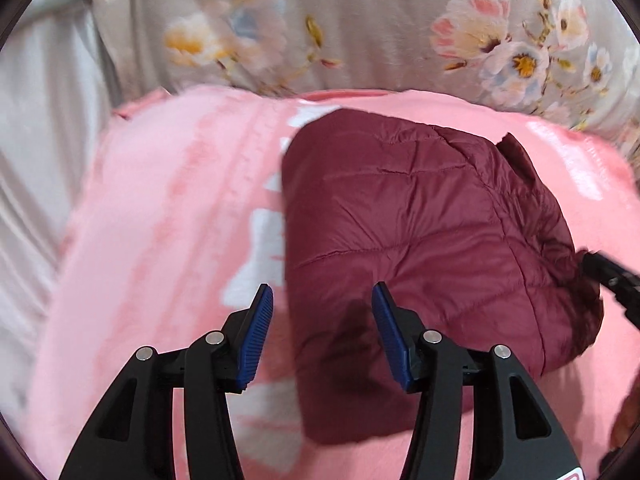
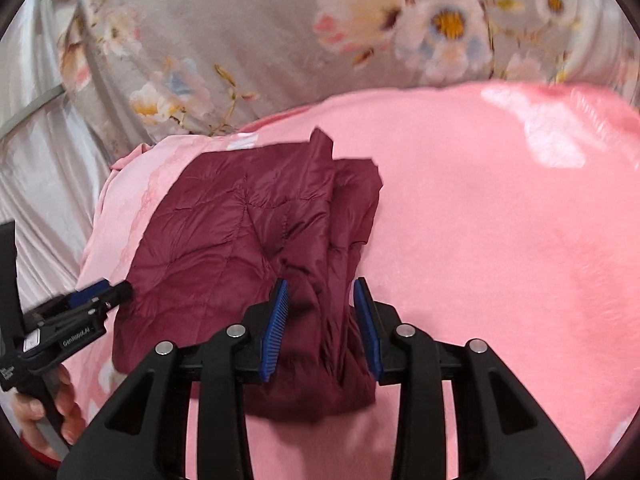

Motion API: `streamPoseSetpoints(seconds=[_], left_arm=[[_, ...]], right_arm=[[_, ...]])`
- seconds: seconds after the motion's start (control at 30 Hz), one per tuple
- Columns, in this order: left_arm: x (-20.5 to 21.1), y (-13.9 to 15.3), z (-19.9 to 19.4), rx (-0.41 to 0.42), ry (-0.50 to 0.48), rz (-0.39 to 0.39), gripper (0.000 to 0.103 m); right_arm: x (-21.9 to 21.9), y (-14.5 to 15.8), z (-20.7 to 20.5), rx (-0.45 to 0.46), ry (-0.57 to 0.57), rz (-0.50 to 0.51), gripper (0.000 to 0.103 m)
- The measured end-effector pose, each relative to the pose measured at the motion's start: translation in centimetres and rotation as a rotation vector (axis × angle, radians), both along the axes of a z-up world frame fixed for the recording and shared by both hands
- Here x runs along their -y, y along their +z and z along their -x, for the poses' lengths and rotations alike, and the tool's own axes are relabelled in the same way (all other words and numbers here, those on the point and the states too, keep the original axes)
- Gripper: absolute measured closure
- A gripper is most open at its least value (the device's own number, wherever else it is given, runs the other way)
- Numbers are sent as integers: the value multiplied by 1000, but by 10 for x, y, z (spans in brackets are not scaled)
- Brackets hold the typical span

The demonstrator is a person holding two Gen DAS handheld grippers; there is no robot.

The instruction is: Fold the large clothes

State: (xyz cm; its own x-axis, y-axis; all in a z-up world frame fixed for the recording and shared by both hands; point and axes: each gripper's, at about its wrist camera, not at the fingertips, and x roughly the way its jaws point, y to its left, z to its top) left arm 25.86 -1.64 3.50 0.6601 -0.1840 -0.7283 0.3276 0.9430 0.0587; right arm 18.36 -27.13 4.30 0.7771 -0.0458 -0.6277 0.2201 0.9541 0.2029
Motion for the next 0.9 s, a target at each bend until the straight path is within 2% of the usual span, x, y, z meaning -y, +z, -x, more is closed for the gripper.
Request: streamPoseSetpoints(seconds=[0.07, 0.1, 0.17, 0.23, 0.33, 0.43, 0.57, 0.73, 0.9], left_arm=[[5, 7, 13, 9, 19, -18, 51], [6, 7, 16, 1, 24, -12, 51], [12, 4, 22, -31, 34, -2, 51], [15, -4, 22, -63, 43, 2, 51], [17, -25, 23, -107, 61, 19, 51], [17, -39, 24, -92, 78, 16, 47], [24, -51, 24, -57, 84, -18, 45], [22, -63, 21, -38, 85, 13, 44], [26, -69, 21, -5, 86, 8, 43]], right_arm=[[-13, 6, 2, 7, 21, 45, 79], [-22, 7, 1, 7, 38, 81, 84], [-35, 2, -4, -10, 61, 133, 88], [-37, -9, -10, -39, 66, 128, 92], [-36, -33, -15, -91, 46, 118, 94], [-33, -52, -19, -117, 42, 97, 96], [-31, -63, -21, -115, 30, 63, 97], [-32, -74, -22, -96, 19, 59, 97], [-29, -75, -24, -96, 23, 38, 97]])
